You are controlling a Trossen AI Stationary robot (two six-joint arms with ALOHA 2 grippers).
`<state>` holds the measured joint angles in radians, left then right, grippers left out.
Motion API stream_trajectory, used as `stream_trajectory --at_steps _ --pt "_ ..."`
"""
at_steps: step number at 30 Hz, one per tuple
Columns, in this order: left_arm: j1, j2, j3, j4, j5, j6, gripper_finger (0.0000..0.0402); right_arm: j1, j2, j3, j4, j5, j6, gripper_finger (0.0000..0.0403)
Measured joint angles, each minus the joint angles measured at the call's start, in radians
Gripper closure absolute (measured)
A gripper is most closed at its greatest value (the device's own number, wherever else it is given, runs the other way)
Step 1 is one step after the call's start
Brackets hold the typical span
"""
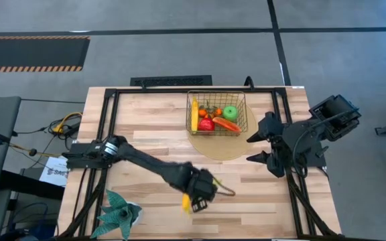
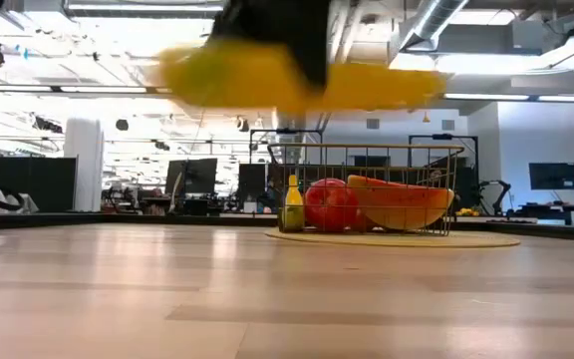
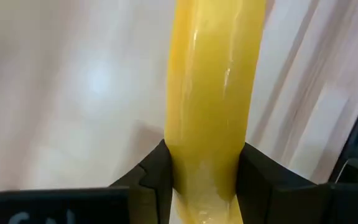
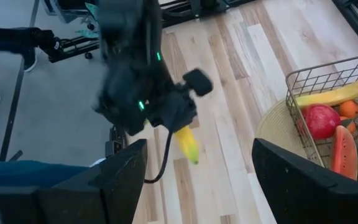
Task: Build produce basket
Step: Put the yellow banana into the wire basket
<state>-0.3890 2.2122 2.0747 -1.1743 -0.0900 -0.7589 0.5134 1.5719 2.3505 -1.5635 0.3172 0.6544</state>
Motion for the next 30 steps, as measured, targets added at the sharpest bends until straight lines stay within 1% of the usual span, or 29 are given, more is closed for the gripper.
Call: stream_trajectory --at_steps 4,5,6,8,10,12,14,17,20,21,23,26,27,29,30 --pt "0.05 -0.001 0.249 -0.219 -0.164 0.127 0.03 -0.02 0.0 0.0 0.0 0.001 0.0 0.0097" --pt "0.073 -0.007 0.286 -0.235 -0.201 0.165 0.03 -0.026 0.0 0.0 0.0 0.004 0.0 0.0097" --pt "0.102 -0.031 0.278 -0.221 -0.229 0.207 0.03 -0.033 0.0 0.0 0.0 0.008 0.0 0.0097" --pt "0.176 -0.086 0.225 -0.21 -0.236 0.28 0.03 -0.047 0.0 0.0 0.001 0.022 0.001 0.0097" --pt "0.254 -0.113 0.221 -0.216 -0.215 0.35 0.03 -0.063 0.0 0.0 0.003 0.032 0.002 0.0097" --pt "0.332 -0.126 0.221 -0.24 -0.204 0.458 0.03 -0.086 0.0 0.0 0.008 0.046 0.007 0.0097" --pt "0.408 -0.13 0.222 -0.209 -0.17 0.569 0.03 -0.104 0.0 0.0 0.01 0.068 0.019 0.0097" --pt "0.518 -0.129 0.22 -0.159 -0.084 0.718 0.03 -0.137 -0.001 0.0 0.014 0.082 0.024 0.0097" --pt "0.609 -0.12 0.221 -0.078 -0.039 0.811 0.03 -0.168 -0.001 0.0 0.037 0.092 0.027 0.0097" --pt "0.636 -0.118 0.22 -0.044 -0.035 0.814 0.03 -0.179 -0.001 0.0 0.041 0.101 0.028 0.0097" --pt "0.682 -0.11 0.22 0.023 -0.02 0.764 0.03 -0.202 0.0 0.0 0.051 0.11 0.03 0.0097" --pt "0.742 -0.098 0.219 0.086 0.069 0.662 0.03 -0.234 0.0 0.0 0.055 0.113 0.056 0.0097" --pt "0.756 -0.096 0.21 0.108 0.093 0.656 0.03 -0.243 0.0 0.0 0.055 0.114 0.061 0.0097" --pt "0.771 -0.085 0.196 0.174 0.107 0.658 0.03 -0.258 0.0 0.0 0.055 0.114 0.071 0.0097" --pt "0.777 -0.08 0.193 0.163 0.113 0.661 0.03 -0.265 0.0 0.0 0.054 0.114 0.072 0.0097"
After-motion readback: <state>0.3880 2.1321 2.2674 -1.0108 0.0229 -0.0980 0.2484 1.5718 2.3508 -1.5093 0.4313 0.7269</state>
